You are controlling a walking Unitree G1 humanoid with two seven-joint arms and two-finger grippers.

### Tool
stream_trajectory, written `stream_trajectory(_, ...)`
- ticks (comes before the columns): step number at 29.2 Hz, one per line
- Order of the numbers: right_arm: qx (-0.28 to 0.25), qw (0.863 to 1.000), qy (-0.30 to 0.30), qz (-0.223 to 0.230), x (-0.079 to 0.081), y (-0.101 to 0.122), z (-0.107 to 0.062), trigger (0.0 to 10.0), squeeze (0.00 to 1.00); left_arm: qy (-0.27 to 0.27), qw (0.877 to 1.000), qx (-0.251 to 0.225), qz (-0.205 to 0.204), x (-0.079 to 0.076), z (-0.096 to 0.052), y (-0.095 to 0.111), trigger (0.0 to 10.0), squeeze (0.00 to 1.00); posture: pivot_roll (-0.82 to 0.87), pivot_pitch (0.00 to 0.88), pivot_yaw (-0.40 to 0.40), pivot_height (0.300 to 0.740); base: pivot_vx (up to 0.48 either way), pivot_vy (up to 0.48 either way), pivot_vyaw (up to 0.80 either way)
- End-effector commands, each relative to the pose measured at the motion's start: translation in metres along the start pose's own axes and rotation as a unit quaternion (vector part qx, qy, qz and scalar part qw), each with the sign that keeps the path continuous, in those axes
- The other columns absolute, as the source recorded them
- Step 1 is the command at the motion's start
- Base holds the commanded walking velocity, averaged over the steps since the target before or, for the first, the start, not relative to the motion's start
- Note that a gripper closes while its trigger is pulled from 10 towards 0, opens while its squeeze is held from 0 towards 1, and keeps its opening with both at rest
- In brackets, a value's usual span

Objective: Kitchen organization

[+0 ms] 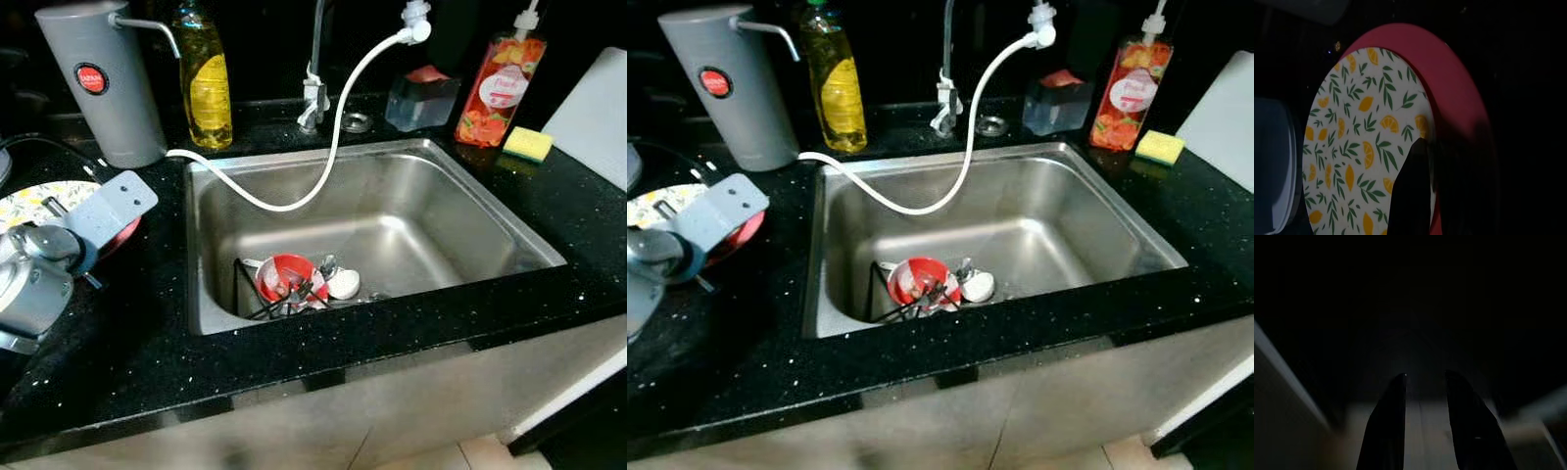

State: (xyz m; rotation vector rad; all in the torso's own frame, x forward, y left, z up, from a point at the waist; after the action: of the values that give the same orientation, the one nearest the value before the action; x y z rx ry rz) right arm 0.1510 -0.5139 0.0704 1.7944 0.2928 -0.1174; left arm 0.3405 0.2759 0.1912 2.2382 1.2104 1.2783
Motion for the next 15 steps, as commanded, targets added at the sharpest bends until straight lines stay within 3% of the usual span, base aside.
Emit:
stream_trajectory(1,-0.083,0.996,0.01,0.026,0.016,0.055,-0.002,10.0,0.0,-0.028,1.0,0.014,0.001,-0.013,0.005,-0.007,0.0,0.0,0.06,0.0,-0.023,0.74,0.0,0.0,0.0)
stream_trajectory(2,-0.083,0.996,0.01,0.026,0.016,0.055,-0.002,10.0,0.0,-0.028,1.0,0.014,0.001,-0.013,0.005,-0.007,0.0,0.0,0.06,0.0,-0.023,0.74,0.0,0.0,0.0)
stream_trajectory(4,-0.152,0.987,0.029,0.047,0.032,0.101,-0.012,10.0,0.0,-0.027,1.0,0.012,0.002,-0.013,0.005,-0.006,0.0,0.0,0.06,0.0,-0.023,0.74,0.0,0.0,0.0)
stream_trajectory(5,-0.152,0.987,0.029,0.047,0.032,0.101,-0.012,10.0,0.0,-0.027,1.0,0.012,0.002,-0.013,0.005,-0.006,0.0,0.0,0.06,0.0,-0.023,0.74,0.0,0.0,0.0)
stream_trajectory(6,-0.202,0.976,0.054,0.06,0.047,0.131,-0.024,10.0,0.0,-0.023,1.0,0.011,0.002,-0.012,0.005,-0.006,10.0,0.0,0.06,0.0,-0.023,0.74,0.0,0.0,0.0)
stream_trajectory(7,-0.202,0.976,0.054,0.06,0.047,0.131,-0.024,10.0,0.0,-0.023,1.0,0.011,0.002,-0.012,0.005,-0.006,10.0,0.0,0.06,0.0,-0.023,0.74,0.0,0.0,0.0)
stream_trajectory(8,-0.302,0.94,0.13,0.09,0.081,0.189,-0.061,10.0,0.0,-0.01,1.0,0.006,-0.002,-0.007,0.004,-0.004,10.0,0.0,0.07,0.0,-0.033,0.74,0.0,0.0,0.0)
stream_trajectory(10,-0.359,0.904,0.206,0.108,0.109,0.221,-0.097,10.0,0.0,0.004,1.0,0.001,0.003,-0.002,0.003,-0.003,10.0,0.0,0.08,0.0,-0.034,0.74,0.0,0.0,0.0)
stream_trajectory(11,-0.359,0.904,0.206,0.108,0.109,0.221,-0.097,10.0,0.0,0.004,1.0,0.001,0.003,-0.002,0.003,-0.003,10.0,0.0,0.08,0.0,-0.034,0.74,0.0,0.0,0.0)
stream_trajectory(12,-0.378,0.88,0.264,0.113,0.129,0.231,-0.122,10.0,0.0,0.018,1.0,-0.004,0.005,0.004,0.002,-0.001,10.0,0.0,0.08,0.0,-0.034,0.74,0.0,0.0,0.0)
stream_trajectory(13,-0.378,0.88,0.264,0.113,0.129,0.231,-0.122,10.0,0.0,0.018,1.0,-0.004,0.005,0.004,0.002,-0.001,10.0,0.0,0.08,0.0,-0.034,0.74,0.0,0.0,0.0)
stream_trajectory(14,-0.409,0.833,0.356,0.11,0.158,0.243,-0.167,10.0,0.0,0.042,0.999,-0.021,0.01,0.012,0.001,0.005,10.0,0.0,0.08,0.0,-0.036,0.74,0.0,0.0,0.0)
stream_trajectory(15,-0.409,0.833,0.356,0.11,0.158,0.243,-0.167,10.0,0.0,0.042,0.999,-0.021,0.01,0.012,0.001,0.005,10.0,0.0,0.08,0.0,-0.036,0.74,0.0,0.0,0.0)
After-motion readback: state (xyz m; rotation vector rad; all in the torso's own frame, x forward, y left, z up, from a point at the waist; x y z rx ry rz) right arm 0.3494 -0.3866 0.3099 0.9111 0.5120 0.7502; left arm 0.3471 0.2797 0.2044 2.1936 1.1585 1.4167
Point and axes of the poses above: a point about 5 cm out from each wrist's last joint towards the gripper, its own z axis pointing out of the wrist towards the gripper, its own y axis along the axis of the wrist's last joint, x = y × z, the point moved 5 cm from there along z, pointing out of the wrist towards the gripper, and after that the axes turned 10 degrees about -z, right-handed, at the moved point
